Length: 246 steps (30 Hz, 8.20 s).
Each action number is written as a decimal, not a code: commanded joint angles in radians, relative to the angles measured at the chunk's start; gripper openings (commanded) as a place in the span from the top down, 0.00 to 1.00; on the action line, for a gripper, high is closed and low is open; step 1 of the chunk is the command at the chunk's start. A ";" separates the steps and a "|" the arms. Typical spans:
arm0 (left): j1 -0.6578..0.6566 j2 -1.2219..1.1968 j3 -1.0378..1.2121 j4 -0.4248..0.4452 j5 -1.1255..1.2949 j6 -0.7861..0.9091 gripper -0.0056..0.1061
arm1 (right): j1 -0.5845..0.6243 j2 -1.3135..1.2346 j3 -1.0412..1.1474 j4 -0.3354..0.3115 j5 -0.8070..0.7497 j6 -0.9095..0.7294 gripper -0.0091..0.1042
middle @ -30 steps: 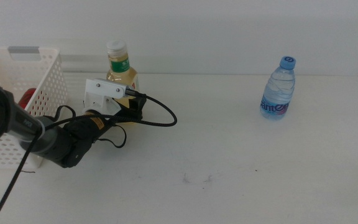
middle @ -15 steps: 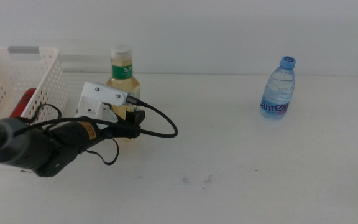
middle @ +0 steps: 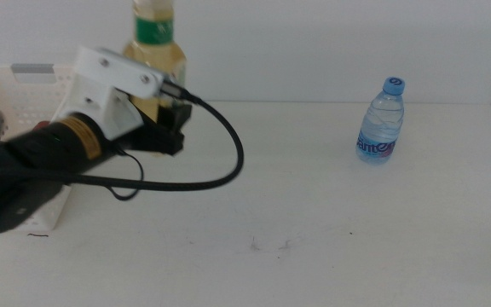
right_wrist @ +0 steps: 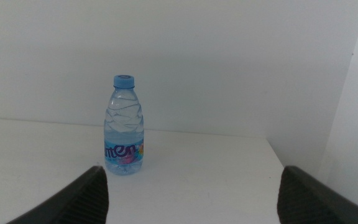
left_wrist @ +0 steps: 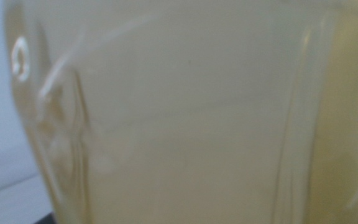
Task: Use arms to grab the bottles and put them into the dustbin to the left of the table.
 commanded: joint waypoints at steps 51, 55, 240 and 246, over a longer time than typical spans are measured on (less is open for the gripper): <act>0.644 0.541 -0.961 -0.680 1.594 0.804 0.11 | -0.009 -0.005 0.002 -0.004 -0.006 -0.003 0.26; 0.644 0.482 -0.961 -0.764 1.594 0.806 0.11 | -0.009 -0.005 0.002 -0.004 -0.006 -0.003 0.26; -0.280 -0.303 0.427 -0.610 -0.510 0.387 0.11 | 0.683 1.168 -1.300 -0.086 0.616 0.157 0.13; -0.261 -0.151 0.503 -0.700 -0.591 0.454 0.11 | 0.683 1.168 -1.300 -0.086 0.616 0.157 0.13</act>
